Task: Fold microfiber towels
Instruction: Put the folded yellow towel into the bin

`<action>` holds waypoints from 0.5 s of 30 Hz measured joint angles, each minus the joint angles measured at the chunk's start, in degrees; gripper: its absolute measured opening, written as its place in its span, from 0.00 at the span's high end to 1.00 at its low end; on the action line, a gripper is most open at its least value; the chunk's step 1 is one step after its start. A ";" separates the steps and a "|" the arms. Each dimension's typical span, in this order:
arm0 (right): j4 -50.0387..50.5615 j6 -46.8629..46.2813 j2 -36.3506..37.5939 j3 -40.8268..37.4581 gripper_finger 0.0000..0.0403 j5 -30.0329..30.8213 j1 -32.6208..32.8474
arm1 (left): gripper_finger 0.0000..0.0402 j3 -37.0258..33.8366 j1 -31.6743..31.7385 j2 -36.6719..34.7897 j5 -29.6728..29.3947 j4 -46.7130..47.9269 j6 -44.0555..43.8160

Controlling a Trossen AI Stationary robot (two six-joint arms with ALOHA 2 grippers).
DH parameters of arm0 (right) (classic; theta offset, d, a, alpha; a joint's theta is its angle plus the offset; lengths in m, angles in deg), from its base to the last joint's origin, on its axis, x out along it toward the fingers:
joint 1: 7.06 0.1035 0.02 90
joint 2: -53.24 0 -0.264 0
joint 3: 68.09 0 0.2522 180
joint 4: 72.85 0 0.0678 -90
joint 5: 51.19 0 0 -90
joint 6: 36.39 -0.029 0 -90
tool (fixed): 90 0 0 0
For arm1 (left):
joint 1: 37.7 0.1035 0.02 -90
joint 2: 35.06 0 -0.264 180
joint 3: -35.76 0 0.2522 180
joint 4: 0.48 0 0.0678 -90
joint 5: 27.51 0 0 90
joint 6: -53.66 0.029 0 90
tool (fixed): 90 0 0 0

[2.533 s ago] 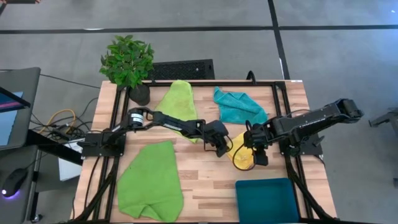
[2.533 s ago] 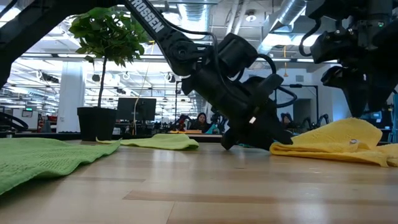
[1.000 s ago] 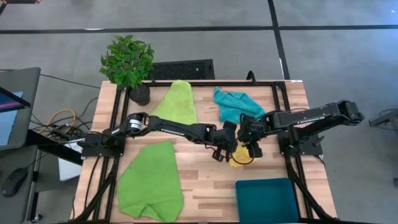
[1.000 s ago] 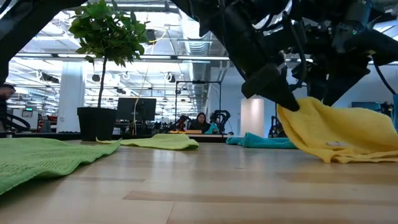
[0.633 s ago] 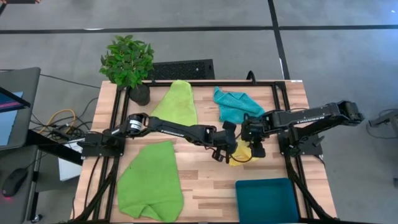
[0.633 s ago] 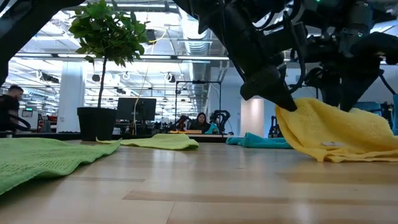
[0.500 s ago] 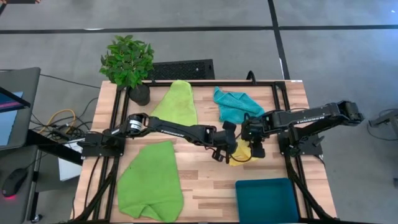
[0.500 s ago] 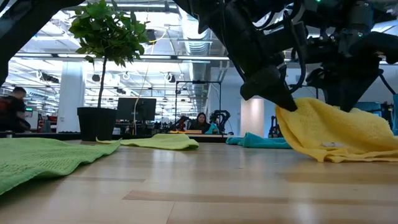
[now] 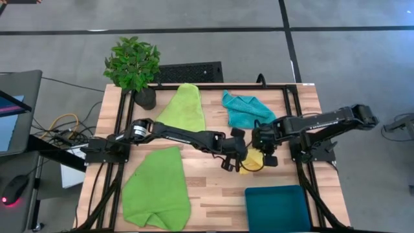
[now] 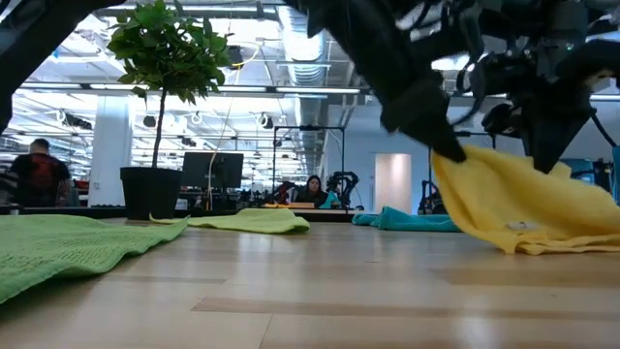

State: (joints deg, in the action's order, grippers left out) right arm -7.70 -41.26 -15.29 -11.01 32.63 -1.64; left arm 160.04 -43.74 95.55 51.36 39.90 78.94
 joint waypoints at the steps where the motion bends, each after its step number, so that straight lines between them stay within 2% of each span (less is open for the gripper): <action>1: 0.52 -0.33 0.00 0.54 0.97 0.02 1.02 | 1.00 0.90 -0.15 -0.02 0.82 1.16 -0.87; 7: 3.68 -5.69 0.00 4.37 0.97 0.33 9.09 | 1.00 3.83 -1.93 -0.02 4.99 4.91 -4.60; 15: 5.39 -14.22 0.00 8.27 0.98 3.07 20.45 | 1.00 5.00 -5.43 0.06 6.15 4.87 -6.65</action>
State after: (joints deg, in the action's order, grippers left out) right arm -2.31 -55.48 -15.29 -2.74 35.70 18.81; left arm 165.04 -49.17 95.61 57.50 44.77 72.29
